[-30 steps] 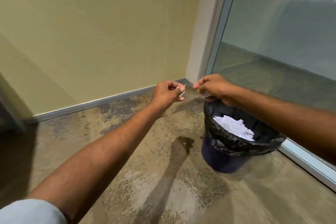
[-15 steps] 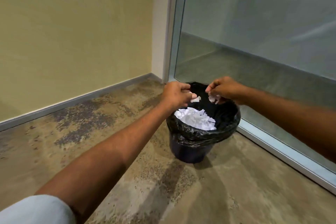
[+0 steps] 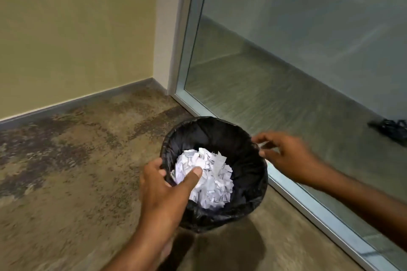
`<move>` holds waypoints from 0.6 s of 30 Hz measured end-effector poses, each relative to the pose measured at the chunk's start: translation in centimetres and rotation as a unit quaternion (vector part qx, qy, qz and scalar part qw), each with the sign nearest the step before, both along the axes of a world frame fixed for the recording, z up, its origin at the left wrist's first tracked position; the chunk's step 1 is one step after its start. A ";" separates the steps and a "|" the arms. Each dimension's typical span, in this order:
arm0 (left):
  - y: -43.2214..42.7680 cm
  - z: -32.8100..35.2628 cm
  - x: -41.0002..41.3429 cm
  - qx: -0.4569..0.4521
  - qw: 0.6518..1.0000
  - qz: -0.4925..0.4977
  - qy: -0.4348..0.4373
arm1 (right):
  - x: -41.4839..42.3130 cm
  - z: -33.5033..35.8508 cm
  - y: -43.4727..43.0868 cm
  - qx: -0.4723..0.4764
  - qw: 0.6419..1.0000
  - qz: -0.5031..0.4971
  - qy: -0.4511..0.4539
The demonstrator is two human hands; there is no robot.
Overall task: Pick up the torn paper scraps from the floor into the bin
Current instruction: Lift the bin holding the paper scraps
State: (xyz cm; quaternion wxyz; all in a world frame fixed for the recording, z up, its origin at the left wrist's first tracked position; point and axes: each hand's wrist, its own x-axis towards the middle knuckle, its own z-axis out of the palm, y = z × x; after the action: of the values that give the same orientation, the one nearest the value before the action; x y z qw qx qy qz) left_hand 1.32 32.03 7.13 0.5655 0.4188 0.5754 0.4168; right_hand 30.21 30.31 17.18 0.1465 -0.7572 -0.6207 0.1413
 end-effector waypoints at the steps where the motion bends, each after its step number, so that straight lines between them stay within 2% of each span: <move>1: -0.1 -0.8 0.4 -0.046 0.999 0.007 -0.003 | 0.5 -0.5 -0.7 0.002 0.998 -0.047 0.037; 3: -0.7 -1.4 1.6 -0.122 0.991 0.024 -0.048 | 1.0 -1.6 -1.8 -0.029 0.973 -0.157 0.165; 5: -1.7 -0.4 3.0 -0.180 0.973 0.060 -0.133 | 0.1 -2.6 -2.3 -0.086 0.904 -0.255 0.331; 7: -2.4 0.9 4.6 -0.249 0.947 0.112 -0.170 | -1.0 -3.4 -2.5 -0.133 0.837 -0.308 0.432; 9: -2.8 1.4 5.8 -0.313 0.922 0.156 -0.166 | -1.5 -4.5 -2.4 -0.164 0.805 -0.335 0.461; 13: -3.1 3.1 5.9 -0.368 0.887 0.230 -0.157 | -2.5 -4.0 -2.0 -0.207 0.717 -0.425 0.512; 18: -3.3 7.4 3.8 -0.387 0.870 0.227 -0.206 | -4.6 1.0 -1.6 -0.196 0.681 -0.466 0.529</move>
State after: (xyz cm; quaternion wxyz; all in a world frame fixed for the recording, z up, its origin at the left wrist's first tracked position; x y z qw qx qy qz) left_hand 5.08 28.77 14.56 0.6779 -0.0709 0.6400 0.3547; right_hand 25.60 28.74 18.19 0.3456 -0.7591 0.0356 0.5505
